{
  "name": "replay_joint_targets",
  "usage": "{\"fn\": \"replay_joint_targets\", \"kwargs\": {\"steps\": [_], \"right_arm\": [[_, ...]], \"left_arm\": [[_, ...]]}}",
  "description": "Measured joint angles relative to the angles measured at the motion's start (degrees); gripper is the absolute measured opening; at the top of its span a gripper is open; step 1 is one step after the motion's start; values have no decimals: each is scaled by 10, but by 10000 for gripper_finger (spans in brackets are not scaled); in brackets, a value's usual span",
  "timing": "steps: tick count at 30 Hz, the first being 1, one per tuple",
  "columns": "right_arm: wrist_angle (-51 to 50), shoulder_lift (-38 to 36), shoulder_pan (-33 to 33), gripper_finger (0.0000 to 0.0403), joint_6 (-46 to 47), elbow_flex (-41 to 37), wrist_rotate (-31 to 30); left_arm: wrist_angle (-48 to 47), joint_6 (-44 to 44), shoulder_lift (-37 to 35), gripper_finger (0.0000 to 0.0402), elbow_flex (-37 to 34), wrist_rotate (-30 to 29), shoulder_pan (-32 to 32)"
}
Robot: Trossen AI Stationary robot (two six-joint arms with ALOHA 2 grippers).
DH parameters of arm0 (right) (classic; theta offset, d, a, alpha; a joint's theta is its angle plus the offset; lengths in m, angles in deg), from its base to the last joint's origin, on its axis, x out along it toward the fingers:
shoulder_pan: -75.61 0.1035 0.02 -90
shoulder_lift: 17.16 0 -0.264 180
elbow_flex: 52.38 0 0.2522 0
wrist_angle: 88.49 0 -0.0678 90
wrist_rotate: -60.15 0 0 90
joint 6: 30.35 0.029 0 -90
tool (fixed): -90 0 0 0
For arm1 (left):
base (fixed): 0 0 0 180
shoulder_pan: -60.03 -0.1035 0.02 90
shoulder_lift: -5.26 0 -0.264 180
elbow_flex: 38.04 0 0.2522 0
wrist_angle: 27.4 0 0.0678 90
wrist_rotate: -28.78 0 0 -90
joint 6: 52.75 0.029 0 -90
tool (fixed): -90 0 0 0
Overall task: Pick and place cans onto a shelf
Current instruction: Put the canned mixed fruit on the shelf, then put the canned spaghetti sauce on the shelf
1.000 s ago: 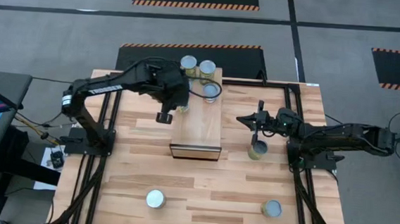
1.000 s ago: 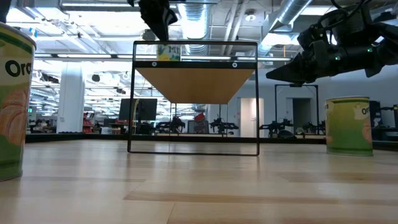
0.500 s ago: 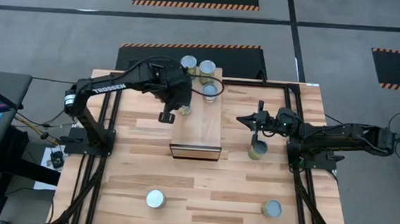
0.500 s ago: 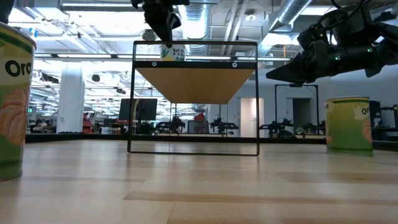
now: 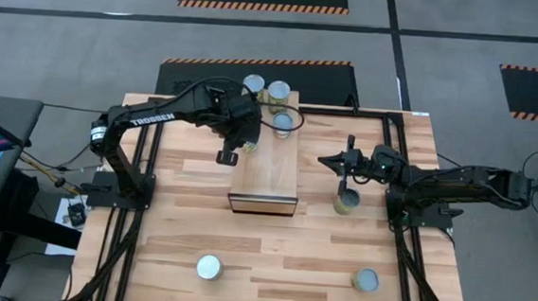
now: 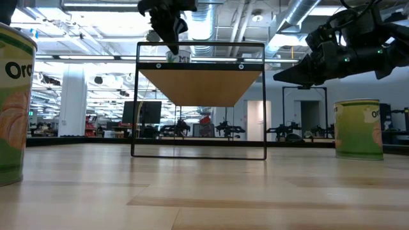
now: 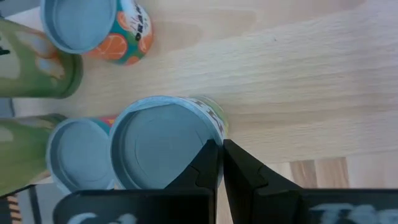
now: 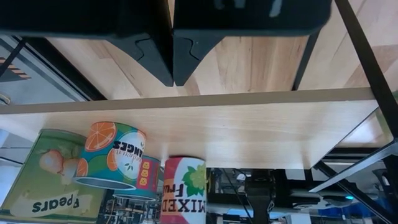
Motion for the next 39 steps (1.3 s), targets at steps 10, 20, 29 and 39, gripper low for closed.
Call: {"fn": "replay_joint_targets", "kwargs": {"steps": [10,20,29,39], "right_arm": [[0,0,0,12,0,0,0],[0,0,0,12,0,0,0],[0,0,0,12,0,0,0],[9,0,0,12,-10,0,0]], "left_arm": [[5,0,0,53,0,-16,0],[5,9,0,94,23,-38,0],[6,25,-20,96,41,-40,0],[191,-33,-202,28,-141,12,-8]]}}
